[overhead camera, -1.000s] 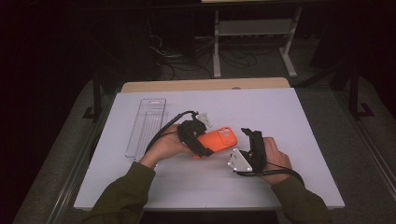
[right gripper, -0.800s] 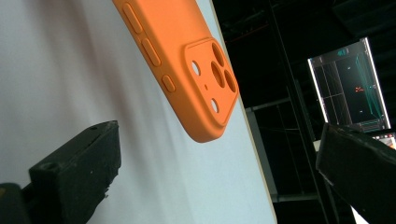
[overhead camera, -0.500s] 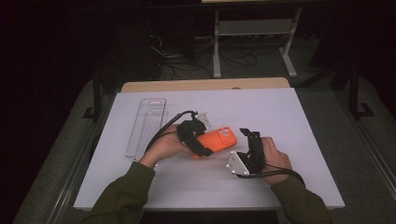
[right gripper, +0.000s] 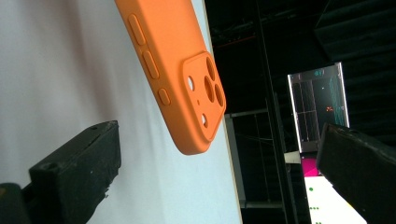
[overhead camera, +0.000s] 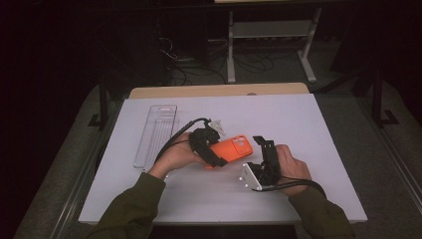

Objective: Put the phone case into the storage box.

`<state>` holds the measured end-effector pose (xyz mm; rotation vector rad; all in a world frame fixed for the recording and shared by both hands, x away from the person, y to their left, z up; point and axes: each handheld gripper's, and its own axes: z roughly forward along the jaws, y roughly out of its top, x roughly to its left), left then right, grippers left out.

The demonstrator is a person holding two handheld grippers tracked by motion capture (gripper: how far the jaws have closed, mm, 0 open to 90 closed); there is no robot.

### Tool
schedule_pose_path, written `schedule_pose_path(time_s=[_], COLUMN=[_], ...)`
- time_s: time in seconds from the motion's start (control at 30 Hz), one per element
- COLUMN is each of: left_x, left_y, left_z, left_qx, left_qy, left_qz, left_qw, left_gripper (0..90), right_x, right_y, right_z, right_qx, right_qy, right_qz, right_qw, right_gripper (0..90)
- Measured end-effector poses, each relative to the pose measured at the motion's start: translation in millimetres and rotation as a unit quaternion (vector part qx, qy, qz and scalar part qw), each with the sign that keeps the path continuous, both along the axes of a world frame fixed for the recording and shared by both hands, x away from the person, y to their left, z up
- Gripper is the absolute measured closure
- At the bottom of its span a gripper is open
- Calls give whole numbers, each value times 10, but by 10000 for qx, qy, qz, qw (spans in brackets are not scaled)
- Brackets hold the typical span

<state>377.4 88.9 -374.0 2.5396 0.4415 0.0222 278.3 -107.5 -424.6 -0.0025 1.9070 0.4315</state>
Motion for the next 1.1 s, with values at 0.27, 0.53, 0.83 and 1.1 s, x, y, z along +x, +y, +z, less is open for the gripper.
schedule_pose_path(time_s=[0.27, 0.53, 0.83, 1.1], left_x=[8, 5, -3, -10], left_y=[7, 14, 6, -1], left_z=[-4, 10, 36, 29], left_qx=[-69, -42, 4, -74], left_qy=[-42, -73, -77, -51], left_qz=[-4, -6, -12, 46], left_qw=[10000, 10000, 10000, 9999], left_gripper=[160, 159, 159, 159], right_x=[6, 29, 29, 40], right_y=[62, 124, 180, 233], right_z=[-7, -7, -29, -56], right_qx=[-260, -483, -637, -769], right_qy=[-190, -420, -601, -686], right_qz=[131, 201, 274, 342], right_qw=[9994, 9977, 9958, 9941], right_gripper=[0, 18, 35, 48])
